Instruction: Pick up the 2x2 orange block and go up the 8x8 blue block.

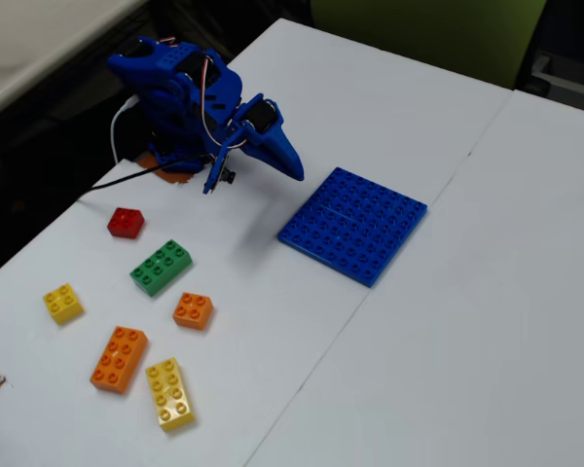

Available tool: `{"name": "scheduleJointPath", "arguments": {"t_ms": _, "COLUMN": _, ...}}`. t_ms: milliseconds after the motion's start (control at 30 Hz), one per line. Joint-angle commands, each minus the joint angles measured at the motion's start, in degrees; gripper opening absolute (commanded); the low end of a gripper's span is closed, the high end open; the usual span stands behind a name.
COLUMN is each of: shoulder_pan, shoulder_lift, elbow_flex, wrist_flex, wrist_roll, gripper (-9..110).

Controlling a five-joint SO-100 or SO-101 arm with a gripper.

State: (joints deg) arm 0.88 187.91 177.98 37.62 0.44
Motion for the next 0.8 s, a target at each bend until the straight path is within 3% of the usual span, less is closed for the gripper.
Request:
{"name": "scheduleJointPath", "arguments": {"t_ms": 0, "shoulder_pan": -0.44, "shoulder_lift": 2.37, "elbow_flex": 2.46, "wrist_flex": 0.09, "wrist_roll": -0.26, "gripper": 0}}
{"name": "scheduleJointPath", "arguments": {"t_ms": 767, "shoulder_pan": 0.09, "shoulder_lift": 2.37, "elbow_flex": 2.46, "wrist_flex": 0.09, "wrist_roll": 0.35, "gripper": 0}}
